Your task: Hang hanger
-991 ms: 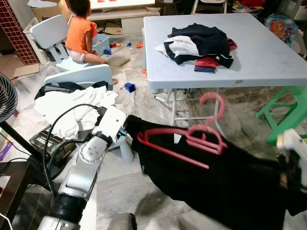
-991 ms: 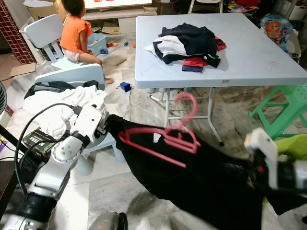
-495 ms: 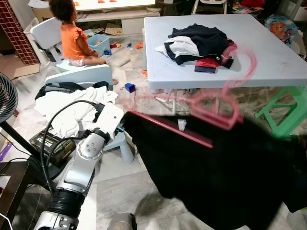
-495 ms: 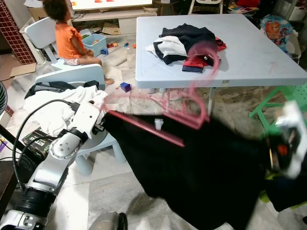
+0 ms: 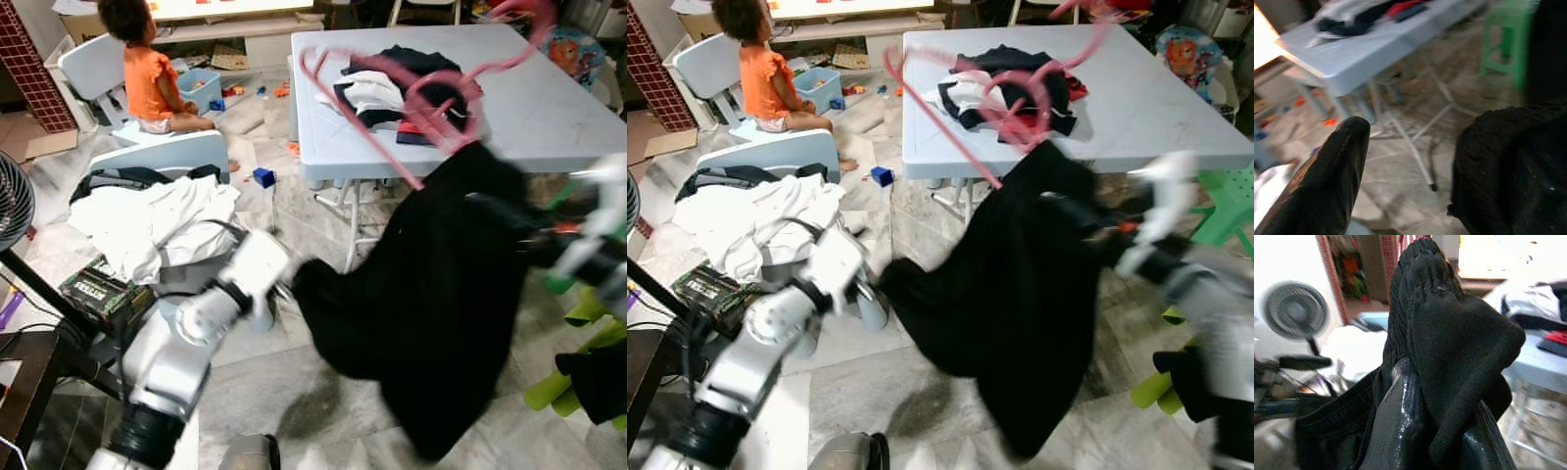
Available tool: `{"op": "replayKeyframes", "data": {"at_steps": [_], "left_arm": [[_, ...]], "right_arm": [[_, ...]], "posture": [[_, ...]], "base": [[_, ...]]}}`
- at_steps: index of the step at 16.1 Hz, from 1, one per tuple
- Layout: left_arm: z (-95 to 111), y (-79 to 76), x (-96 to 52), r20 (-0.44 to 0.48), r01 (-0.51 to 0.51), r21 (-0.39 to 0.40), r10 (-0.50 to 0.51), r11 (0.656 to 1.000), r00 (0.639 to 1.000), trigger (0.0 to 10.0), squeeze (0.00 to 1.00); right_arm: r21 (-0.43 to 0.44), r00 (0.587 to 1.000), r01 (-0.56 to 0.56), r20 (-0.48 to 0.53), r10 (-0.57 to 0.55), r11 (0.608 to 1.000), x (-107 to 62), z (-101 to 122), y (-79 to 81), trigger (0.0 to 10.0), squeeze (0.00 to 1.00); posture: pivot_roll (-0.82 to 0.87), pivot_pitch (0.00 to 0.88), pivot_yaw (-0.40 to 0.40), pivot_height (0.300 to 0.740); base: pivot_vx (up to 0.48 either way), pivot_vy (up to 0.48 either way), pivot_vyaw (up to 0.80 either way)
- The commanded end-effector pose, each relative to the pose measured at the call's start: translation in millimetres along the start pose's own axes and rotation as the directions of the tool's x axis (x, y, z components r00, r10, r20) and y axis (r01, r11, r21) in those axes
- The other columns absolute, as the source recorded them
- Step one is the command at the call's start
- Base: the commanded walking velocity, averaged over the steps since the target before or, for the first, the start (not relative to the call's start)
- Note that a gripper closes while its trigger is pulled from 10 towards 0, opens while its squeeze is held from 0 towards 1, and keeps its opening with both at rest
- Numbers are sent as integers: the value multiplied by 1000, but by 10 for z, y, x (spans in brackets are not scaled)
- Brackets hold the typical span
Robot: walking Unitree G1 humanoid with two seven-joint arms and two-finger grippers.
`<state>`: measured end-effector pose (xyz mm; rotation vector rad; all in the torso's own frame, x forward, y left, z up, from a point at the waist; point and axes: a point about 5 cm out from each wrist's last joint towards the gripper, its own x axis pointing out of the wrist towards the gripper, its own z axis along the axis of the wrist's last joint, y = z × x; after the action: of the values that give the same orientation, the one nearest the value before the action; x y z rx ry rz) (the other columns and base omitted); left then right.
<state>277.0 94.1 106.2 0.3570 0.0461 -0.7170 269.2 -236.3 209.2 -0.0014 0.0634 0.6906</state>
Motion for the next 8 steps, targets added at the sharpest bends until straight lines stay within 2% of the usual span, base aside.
{"op": "replayKeyframes", "data": {"at_steps": [1, 3, 5, 8], "left_arm": [[77, -62, -7, 26, 68, 81, -70, 994, 997, 10000, 1000], [85, -197, -49, 5, 214, 195, -219, 957, 976, 10000, 1000], [97, -238, -143, -9, 309, 235, -316, 922, 949, 10000, 1000], [112, -159, -237, -5, 352, 233, -361, 906, 932, 10000, 1000]], "right_arm": [[-72, 1000, 4, -19, -6, 997, 83, -13, 32, 10000, 0], [-162, 992, -71, -112, 54, 984, 113, -170, 115, 10000, 0], [-261, 960, -190, -251, 124, 946, 70, -347, 149, 10000, 0], [-268, 909, -328, -349, 226, 906, -21, -386, 147, 10000, 0]], "posture": [[-51, 6, 20, 740], [-44, 8, 15, 740], [-36, 9, 12, 740], [-33, 8, 12, 740]], "base": [[0, 0, 0], [0, 0, 0], [0, 0, 0], [0, 0, 0]]}}
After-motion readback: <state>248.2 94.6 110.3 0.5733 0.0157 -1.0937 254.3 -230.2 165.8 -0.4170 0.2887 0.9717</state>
